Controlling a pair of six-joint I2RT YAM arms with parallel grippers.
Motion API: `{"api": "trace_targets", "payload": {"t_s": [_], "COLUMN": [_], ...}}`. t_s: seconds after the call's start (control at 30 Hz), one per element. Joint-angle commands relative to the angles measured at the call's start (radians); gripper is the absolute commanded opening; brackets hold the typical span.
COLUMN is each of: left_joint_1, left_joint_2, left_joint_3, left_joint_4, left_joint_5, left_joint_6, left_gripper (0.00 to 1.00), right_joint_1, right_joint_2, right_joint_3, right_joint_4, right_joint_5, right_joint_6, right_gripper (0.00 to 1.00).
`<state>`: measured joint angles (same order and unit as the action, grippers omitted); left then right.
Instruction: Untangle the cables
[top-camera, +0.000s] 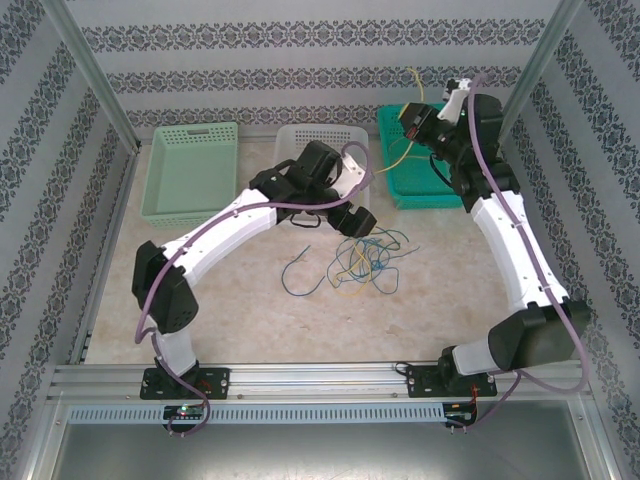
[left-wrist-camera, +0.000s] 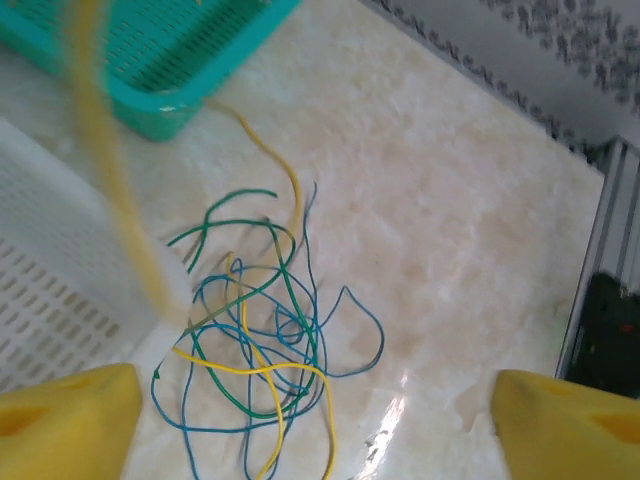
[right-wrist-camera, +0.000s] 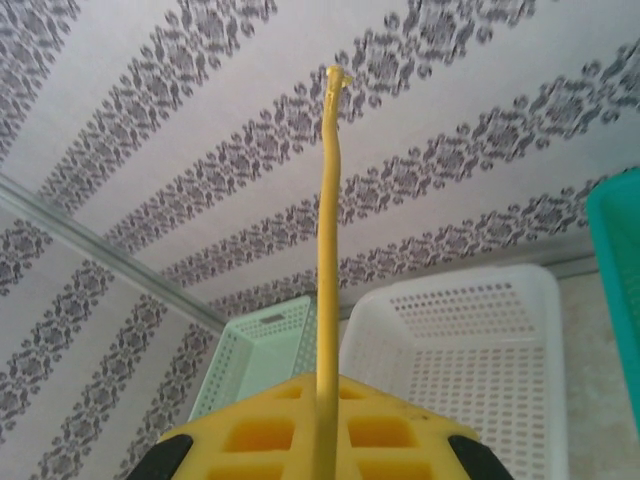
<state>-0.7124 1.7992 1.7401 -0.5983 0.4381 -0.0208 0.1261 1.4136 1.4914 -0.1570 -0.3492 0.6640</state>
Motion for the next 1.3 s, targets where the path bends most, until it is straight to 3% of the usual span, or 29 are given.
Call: {"api": "trace_targets", "payload": {"t_s": [0.0, 0.23, 0.4, 0.6, 0.87, 1.2, 1.27], "left_joint_1": [-0.012, -0.012, -0.013, -0.011, -0.006, 0.007, 0.008], "left_joint_2": [-0.084, -0.106, -0.129, -0.141, -0.167, -0.165, -0.158], "left_joint_3": [-0.065, -0.105, -0.140, -0.157, -0.187, -0.201, -0.193], "left_joint_4": [0.166, 0.172, 0.184, 0.161, 0.140, 0.140, 0.137], "left_joint_5": [-0.097, -0.151, -0.169, -0.184, -0.207, -0.197, -0.193], "left_joint_6": [-0.031, -0.040, -0.041, -0.032, -0.029, -0.040, -0.040], "left_gripper": [1.00, 1.00, 1.00, 1.00, 1.00, 1.00, 1.00], "right_joint_1": [-0.014, -0.040, -0.042, -0.042, -0.079, -0.152, -0.152], "right_joint_2": [-0.041, 0.037, 0.119, 0.295, 0.466, 0.656, 0.717], "right_joint_3": [0.025, 0.133, 0.116, 0.257, 0.368, 0.577, 0.658], "right_joint_4": [0.013, 0.013, 0.116, 0.023, -0.025, -0.289, -0.366], "right_joint_5": [0.080, 0.191, 0.270, 0.421, 0.328, 0.303, 0.278], "right_joint_6": [-0.029, -0.217, -0.292, -0.329, -0.292, -0.232, -0.239], "right_gripper": [0.00, 0.00, 0.00, 0.00, 0.00, 0.00, 0.08]}}
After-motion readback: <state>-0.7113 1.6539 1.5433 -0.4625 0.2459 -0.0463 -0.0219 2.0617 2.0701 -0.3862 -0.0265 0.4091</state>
